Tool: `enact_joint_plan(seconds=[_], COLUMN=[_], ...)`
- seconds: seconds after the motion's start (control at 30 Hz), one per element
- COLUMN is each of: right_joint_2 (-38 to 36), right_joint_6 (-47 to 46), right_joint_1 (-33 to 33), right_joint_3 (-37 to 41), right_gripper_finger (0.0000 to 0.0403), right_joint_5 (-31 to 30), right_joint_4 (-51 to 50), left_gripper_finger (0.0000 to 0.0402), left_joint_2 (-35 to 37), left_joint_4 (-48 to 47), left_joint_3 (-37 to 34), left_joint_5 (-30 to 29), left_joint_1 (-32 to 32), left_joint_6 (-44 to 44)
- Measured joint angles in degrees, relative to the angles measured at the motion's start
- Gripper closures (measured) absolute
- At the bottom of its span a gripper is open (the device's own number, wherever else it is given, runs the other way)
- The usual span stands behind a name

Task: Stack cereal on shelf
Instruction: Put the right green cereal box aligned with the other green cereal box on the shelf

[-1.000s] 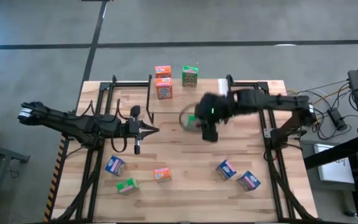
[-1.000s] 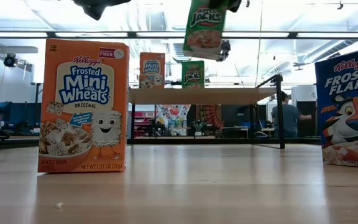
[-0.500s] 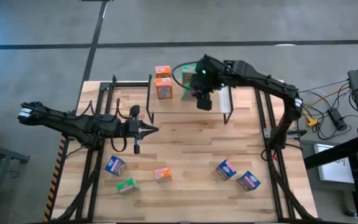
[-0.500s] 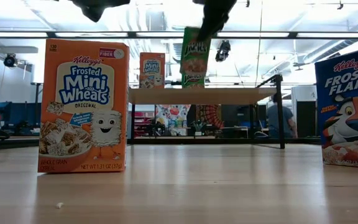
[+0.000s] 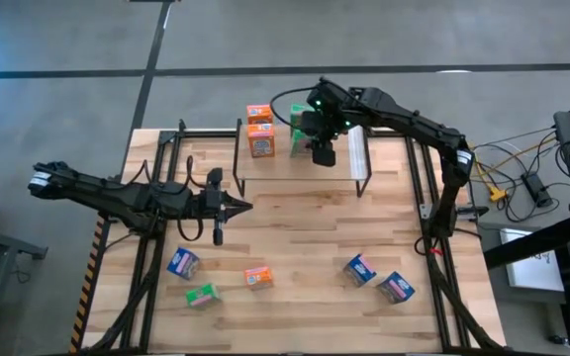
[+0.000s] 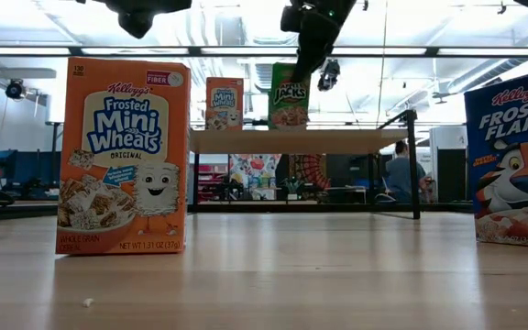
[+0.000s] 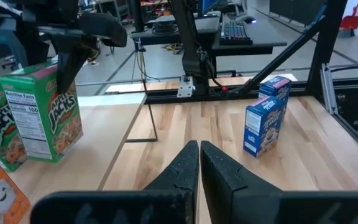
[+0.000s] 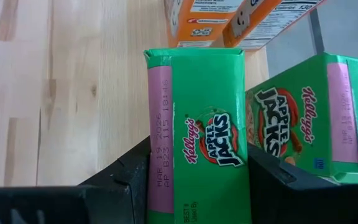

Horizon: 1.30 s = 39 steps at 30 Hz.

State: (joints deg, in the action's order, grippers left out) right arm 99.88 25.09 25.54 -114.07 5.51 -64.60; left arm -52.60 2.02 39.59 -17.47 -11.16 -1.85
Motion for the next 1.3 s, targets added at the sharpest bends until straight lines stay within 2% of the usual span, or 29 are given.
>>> enact_joint_plan(seconds=[0.17,0.6,0.97,1.3], right_joint_2=[0.00,0.00,0.02,0.02], right_joint_6=[-0.67,-2.48,-3.59,-5.00], right_joint_1=[0.00,0.00,0.00,0.00], right_joint_3=[0.12,0.69,0.89,0.78], right_gripper_finger=[0.0229,0.0230,0.0179,0.0166], right_joint_5=[2.00,2.01,2.00,1.99], right_joint_4=[0.16,0.37,0.40,0.20], left_gripper_finger=[0.0401,0.0401,0.0401,0.0401], left_joint_2=[-0.24,-0.24,-0.24,-0.24], left_joint_4=[0.15,1.97,3.03,3.61], left_joint_3=[0.00,0.00,0.00,0.00], left_joint_5=[0.00,0.00,0.00,0.00], left_joint_1=[0.00,-0.02,-0.02,-0.02], left_joint_6=[1.13,-0.06,-1.57,-3.19])
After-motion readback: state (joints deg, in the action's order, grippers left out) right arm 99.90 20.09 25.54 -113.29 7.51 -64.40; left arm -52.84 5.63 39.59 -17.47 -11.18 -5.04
